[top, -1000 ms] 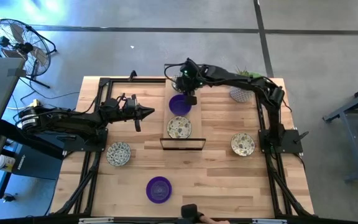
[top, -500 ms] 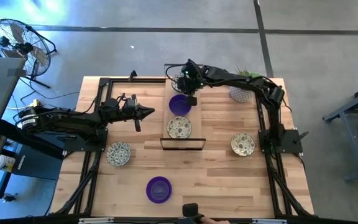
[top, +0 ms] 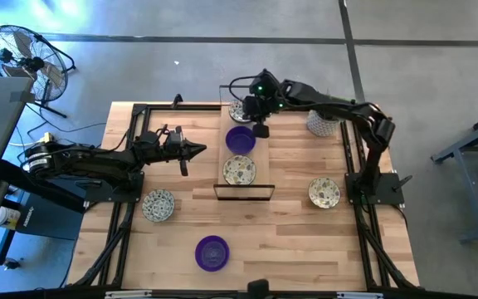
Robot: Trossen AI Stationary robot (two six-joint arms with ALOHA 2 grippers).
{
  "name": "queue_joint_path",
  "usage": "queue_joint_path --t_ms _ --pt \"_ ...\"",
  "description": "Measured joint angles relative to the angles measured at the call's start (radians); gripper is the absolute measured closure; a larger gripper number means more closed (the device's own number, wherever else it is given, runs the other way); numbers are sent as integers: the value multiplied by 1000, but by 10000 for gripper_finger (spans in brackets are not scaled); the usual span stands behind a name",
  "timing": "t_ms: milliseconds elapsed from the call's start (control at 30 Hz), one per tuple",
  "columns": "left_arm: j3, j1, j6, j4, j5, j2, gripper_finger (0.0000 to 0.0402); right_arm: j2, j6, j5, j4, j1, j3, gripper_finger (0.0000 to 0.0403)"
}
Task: Pick & Place Mini bowls
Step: Stack the violet bowl on top of the stacked violet bowl on the shelf
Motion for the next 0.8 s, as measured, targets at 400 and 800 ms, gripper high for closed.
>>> queue_joint_path --t_ms 400,800 --pt "0 -2 -10 -68 0 0 401 -127 97 -103 524 2 -338 402" --pt "5 -2 -36 -109 32 0 401 -605 274 64 1258 13 -1039 403"
